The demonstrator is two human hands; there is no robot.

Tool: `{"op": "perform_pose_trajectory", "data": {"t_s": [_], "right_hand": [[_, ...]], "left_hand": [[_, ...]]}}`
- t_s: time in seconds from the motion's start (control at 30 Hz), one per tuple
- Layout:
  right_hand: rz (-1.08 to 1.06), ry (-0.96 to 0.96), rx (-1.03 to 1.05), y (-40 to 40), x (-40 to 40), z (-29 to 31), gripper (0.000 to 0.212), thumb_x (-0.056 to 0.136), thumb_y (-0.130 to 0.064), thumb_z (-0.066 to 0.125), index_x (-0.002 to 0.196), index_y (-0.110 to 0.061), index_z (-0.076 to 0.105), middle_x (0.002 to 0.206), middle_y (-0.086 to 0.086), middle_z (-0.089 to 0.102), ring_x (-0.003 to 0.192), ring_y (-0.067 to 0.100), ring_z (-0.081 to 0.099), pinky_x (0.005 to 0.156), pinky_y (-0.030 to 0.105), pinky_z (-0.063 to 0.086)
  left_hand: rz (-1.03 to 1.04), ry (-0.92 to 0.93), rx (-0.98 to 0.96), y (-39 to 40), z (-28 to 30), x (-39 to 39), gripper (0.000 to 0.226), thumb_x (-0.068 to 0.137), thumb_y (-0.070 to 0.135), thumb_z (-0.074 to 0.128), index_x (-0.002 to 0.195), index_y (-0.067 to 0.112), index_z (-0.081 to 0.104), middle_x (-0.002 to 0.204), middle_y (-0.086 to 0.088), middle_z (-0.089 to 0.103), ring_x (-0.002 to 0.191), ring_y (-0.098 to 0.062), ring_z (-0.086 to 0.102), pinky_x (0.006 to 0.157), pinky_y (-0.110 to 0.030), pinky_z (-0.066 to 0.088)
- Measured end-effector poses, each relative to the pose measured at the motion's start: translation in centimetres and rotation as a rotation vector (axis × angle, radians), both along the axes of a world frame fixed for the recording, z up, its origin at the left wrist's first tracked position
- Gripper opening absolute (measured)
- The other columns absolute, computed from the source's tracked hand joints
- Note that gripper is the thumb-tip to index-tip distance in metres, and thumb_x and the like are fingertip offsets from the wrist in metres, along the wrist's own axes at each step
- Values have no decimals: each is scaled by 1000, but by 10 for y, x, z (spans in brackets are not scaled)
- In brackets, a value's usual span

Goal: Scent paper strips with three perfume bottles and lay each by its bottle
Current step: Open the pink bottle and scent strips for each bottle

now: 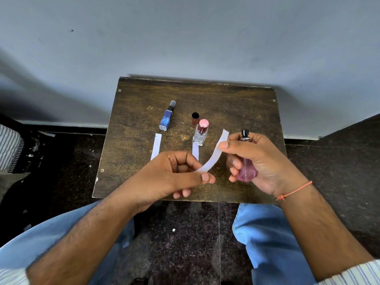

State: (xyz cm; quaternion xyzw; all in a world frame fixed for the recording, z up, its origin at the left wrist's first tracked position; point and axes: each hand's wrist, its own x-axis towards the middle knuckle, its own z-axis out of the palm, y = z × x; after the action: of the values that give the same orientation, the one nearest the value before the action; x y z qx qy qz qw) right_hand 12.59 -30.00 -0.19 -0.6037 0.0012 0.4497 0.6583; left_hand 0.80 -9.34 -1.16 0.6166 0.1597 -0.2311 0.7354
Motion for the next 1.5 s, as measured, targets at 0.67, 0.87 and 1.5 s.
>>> {"op": "perform_pose_trajectory", "data": {"t_s": [0.67,0.87,1.5], "right_hand": [[77,100,11,-7,2,8,72,99,-73,40,119,-14,75,78,9,63,63,25,64,55,36,56],[54,161,138,-8,5,1,60,103,-58,40,100,-13,79,78,9,65,65,24,60,54,33,44],[43,69,153,-14,6,-7,42,105,-42,57,130,-12,73,110,10,68,98,21,67,79,43,62]], "left_hand": [[90,-174,122,-15,-9,9,28,102,27,61,110,7,79,77,-11,81,67,-19,75,63,-24,59],[102,-217,128,-16,-11,9,30,99,29,61,108,6,79,74,-11,79,63,-17,74,61,-23,59],[111,-221,107,-16,-12,13,32,99,30,61,107,4,79,74,-12,79,64,-22,73,61,-27,60]]}}
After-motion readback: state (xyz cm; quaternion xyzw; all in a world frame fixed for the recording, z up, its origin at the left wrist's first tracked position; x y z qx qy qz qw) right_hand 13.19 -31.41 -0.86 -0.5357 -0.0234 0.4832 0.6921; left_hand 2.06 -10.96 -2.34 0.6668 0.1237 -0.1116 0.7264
